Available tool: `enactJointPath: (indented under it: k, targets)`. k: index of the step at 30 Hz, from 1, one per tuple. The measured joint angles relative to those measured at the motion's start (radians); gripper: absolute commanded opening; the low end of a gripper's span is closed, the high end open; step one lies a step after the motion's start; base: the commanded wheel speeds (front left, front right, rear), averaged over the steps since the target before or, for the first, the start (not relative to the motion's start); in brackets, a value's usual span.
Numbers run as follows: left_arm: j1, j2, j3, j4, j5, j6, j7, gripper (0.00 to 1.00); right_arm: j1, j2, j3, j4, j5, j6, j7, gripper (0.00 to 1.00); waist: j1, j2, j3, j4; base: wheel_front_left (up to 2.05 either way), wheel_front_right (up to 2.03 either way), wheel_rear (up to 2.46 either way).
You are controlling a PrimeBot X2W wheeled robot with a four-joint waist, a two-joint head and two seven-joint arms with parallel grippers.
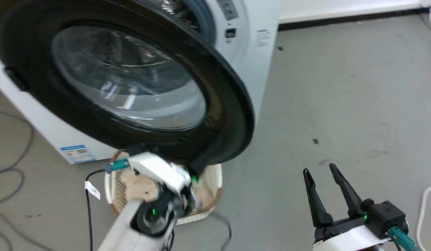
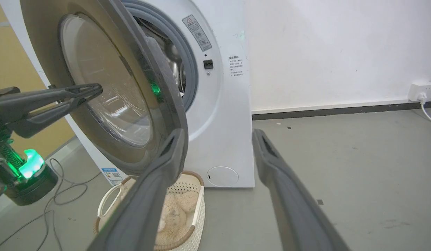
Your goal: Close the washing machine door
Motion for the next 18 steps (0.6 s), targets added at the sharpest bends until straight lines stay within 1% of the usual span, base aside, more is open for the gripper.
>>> enactJointPath:
  k: [3,6,8,10,12,14,15,18]
  targets:
    - [0.062,0.058,-0.069,-0.077,0.112,0.000,0.022,0.00,0.001,0.000,-0.009,0.002,-0.009,0.000,0.000,1.00,0.0000,0.0000,-0.016,0.039,0.00,0.00,0.00]
    - [0.116,0.124,-0.121,-0.138,0.234,-0.002,-0.012,0.00,0.004,0.000,-0.014,0.006,-0.013,0.000,0.000,1.00,0.0000,0.0000,-0.034,0.078,0.00,0.00,0.00]
    - [0.139,0.186,-0.155,-0.159,0.351,-0.002,-0.071,0.00,0.010,0.001,-0.015,0.008,-0.016,0.000,0.000,1.00,0.0000,0.0000,-0.049,0.103,0.00,0.00,0.00]
    - [0.151,0.251,-0.179,-0.160,0.488,-0.002,-0.159,0.00,0.017,0.001,-0.019,0.009,-0.018,0.000,0.000,1.00,0.0000,0.0000,-0.065,0.127,0.00,0.00,0.00]
    - [0.154,0.297,-0.183,-0.143,0.606,-0.002,-0.256,0.00,0.024,0.001,-0.022,0.010,-0.018,0.000,0.000,1.00,0.0000,0.0000,-0.080,0.150,0.00,0.00,0.00]
    - [0.155,0.323,-0.173,-0.131,0.694,0.008,-0.354,0.00,0.026,0.000,-0.026,0.010,-0.019,0.000,0.000,1.00,-0.0001,0.0000,-0.094,0.173,0.00,0.00,0.00]
    - [0.155,0.332,-0.168,-0.130,0.735,0.020,-0.399,0.00,0.027,0.000,-0.027,0.010,-0.019,0.000,0.000,1.00,-0.0001,0.0000,-0.101,0.183,0.00,0.00,0.00]
    - [0.160,0.349,-0.120,-0.137,0.840,0.073,-0.467,0.00,0.037,-0.001,-0.030,0.009,-0.019,0.000,0.000,1.00,-0.0001,0.0000,-0.116,0.213,0.00,0.00,0.00]
